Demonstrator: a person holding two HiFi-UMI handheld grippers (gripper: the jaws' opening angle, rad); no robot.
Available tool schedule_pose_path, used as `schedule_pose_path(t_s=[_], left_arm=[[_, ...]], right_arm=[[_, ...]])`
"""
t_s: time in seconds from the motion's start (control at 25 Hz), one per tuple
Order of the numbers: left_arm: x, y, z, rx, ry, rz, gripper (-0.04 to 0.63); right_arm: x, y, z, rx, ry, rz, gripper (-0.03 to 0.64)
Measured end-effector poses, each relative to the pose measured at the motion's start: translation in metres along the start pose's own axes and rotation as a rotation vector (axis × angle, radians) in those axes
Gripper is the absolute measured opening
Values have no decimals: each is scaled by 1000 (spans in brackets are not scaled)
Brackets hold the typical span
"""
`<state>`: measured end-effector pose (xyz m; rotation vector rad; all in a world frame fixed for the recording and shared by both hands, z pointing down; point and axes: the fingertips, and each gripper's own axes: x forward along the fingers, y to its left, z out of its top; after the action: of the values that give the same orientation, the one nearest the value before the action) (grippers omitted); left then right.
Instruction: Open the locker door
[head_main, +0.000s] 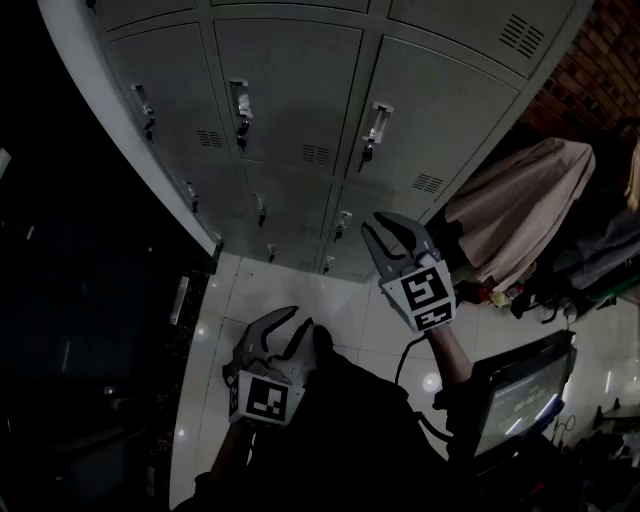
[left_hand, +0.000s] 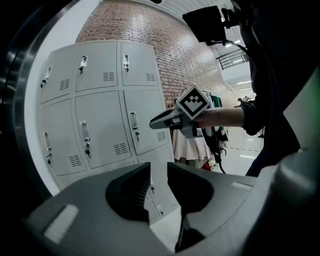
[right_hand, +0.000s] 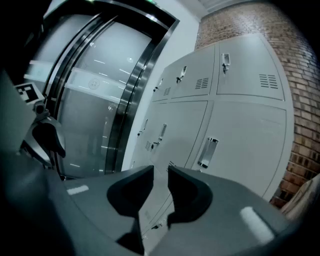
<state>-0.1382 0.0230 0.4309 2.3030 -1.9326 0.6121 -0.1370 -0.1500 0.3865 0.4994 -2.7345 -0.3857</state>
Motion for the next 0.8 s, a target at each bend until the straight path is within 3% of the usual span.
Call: schedule_pose_path(t_s=[0.4, 0.68, 0.8], left_arm=[[52, 49, 18, 6, 14, 16, 114], [98, 71, 30, 20, 26, 5, 114], [116, 77, 34, 20, 30, -3, 114]], right_arm=[[91, -110, 15, -7, 24, -115, 83], [129, -135, 12, -9, 27, -144, 87], [136, -144, 9, -26, 33, -210, 61]])
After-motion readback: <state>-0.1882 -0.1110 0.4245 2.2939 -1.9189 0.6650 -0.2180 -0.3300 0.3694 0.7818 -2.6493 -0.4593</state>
